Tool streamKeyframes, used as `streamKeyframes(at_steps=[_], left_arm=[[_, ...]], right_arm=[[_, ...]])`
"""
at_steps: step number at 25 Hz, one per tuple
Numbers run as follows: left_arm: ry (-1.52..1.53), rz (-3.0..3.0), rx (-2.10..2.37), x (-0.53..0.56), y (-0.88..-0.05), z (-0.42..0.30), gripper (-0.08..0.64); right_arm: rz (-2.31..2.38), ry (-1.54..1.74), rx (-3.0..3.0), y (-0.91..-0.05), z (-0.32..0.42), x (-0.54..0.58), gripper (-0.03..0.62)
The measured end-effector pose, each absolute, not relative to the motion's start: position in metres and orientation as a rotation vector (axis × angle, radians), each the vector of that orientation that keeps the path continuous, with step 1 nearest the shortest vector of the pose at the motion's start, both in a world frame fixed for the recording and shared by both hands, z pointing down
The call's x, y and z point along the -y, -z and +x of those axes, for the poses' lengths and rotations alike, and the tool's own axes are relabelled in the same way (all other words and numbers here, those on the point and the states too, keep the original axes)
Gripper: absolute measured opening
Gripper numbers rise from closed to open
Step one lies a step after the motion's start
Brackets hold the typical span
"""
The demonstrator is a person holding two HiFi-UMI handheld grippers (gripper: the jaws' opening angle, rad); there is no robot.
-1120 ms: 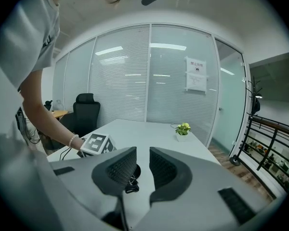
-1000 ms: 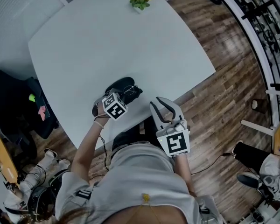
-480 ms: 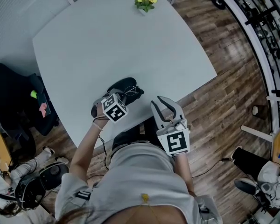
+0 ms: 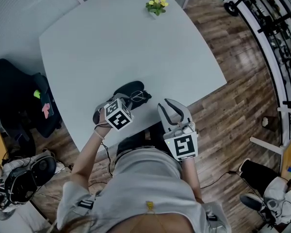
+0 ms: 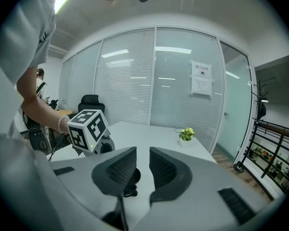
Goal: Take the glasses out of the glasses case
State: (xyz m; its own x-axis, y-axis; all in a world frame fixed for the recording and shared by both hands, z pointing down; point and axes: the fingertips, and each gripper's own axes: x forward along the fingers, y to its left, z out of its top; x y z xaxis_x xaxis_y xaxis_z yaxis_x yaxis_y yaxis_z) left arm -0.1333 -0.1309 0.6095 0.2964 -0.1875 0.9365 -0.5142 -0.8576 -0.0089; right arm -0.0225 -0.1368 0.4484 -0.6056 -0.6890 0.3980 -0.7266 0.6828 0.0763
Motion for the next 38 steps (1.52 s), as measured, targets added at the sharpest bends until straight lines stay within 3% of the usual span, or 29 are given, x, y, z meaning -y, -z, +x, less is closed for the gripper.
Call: streamKeyframes(at_steps=[14, 23, 38], left_arm=[[-1.533, 2.267, 0.665, 0.115, -0.552, -0.134, 0.054], [-1.513, 2.264, 0.674, 0.103, -0.525, -0.133, 0.054], [-1.494, 2.273, 0.69, 0.101, -0.511, -0.137, 0.054]], right_arm=[[1.084, -0.122, 2.581, -0.434, -0.026, 0.139, 0.075], [1.043, -0.12, 2.659, -0.421, -0.03, 0.137, 0.029], [0.973, -0.067, 2.717, -0.411, -0.037, 0.141, 0.017]])
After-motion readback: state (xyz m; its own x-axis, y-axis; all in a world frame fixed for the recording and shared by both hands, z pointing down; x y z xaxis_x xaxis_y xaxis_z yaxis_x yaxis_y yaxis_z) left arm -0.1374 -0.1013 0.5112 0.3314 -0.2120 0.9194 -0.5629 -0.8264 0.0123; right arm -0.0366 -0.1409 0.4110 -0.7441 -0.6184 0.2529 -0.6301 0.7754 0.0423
